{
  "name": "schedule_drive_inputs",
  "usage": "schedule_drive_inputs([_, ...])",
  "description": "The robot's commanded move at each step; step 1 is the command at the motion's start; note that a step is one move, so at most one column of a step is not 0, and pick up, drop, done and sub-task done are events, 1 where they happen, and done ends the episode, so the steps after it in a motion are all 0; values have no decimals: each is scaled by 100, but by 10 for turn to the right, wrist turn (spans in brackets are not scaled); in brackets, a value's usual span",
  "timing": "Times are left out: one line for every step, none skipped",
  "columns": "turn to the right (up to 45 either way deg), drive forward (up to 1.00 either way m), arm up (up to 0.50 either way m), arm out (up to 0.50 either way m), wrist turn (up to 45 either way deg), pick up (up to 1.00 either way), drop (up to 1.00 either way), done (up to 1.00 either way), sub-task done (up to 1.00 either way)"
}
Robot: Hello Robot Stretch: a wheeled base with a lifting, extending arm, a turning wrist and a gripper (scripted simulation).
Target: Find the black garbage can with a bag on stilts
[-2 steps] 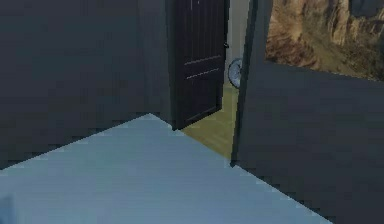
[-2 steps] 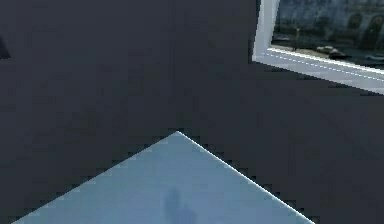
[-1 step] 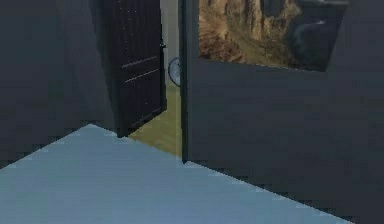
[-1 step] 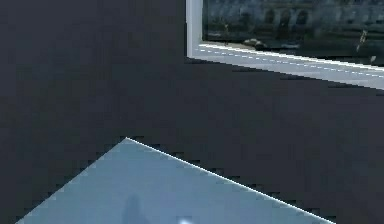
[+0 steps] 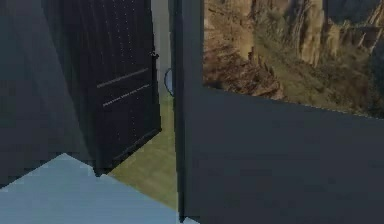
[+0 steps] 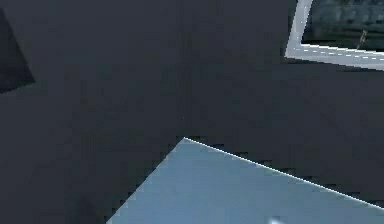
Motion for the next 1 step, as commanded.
schedule_drive_inputs([-390, 0, 0, 0, 0, 0, 0, 0, 0])
